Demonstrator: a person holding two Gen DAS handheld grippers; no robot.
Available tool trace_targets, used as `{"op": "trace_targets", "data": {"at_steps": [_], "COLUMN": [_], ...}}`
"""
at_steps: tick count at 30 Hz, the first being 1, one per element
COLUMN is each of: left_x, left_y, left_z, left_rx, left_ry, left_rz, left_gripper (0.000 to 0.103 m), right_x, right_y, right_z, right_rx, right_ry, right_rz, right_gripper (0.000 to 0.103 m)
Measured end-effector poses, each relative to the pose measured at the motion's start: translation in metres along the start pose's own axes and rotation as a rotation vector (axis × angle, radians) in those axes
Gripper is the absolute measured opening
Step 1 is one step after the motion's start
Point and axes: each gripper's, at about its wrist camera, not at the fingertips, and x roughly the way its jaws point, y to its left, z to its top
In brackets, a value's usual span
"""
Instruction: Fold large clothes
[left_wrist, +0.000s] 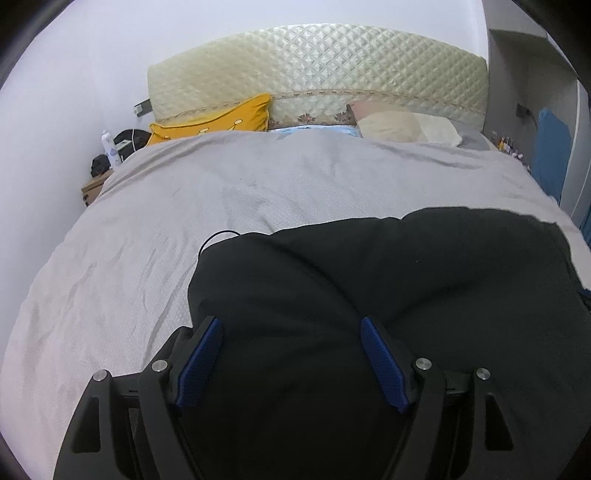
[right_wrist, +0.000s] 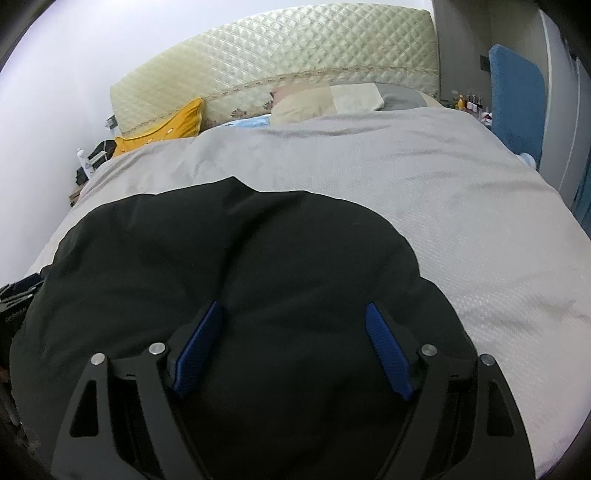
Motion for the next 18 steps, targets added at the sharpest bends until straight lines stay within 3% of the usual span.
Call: {"op": "trace_targets", "data": {"at_steps": [4,8,10,11,13,18], "left_x": [-0.024,-0.072,-0.100,-0.112,-0.141,-0.203], "left_y": [0.002,0.003,0.000,-0.001,-0.006,-0.021], "left_z": [0.007,0.021,0.028,0.031,0.033,0.030], "left_rx": [-0.039,-0.095,-0.107,-0.104,-0.090,-0.040], "left_ry": [-0.001,-0.067,-0.100,-0.115,-0.156,-0.216], "left_rz": [-0.052,-0.143,-0.126,-0.122,-0.129,-0.112], "left_gripper": [0.077,0.077,0.085,0.091,0.093,0.094], "right_x": [-0.018,-0.065,-0.096,-0.107,-0.136,-0.185], "right_y": [0.002,0.009,0.018,0.023,0.031,0.038], "right_z": [0.007,0.024,0.031,0.034,0.033,0.027], "right_rx": [0.026,0.039,0.019,0.006,-0.030,-0.042], "right_ry": [-0.024,-0.131,-0.203,-0.224,-0.281,-0.324], "right_rz": [-0.007,0.038,0.042,0.039,0.037,0.055], "right_gripper": [0.081,0.087,0.094,0.103,0.103,0.103]}}
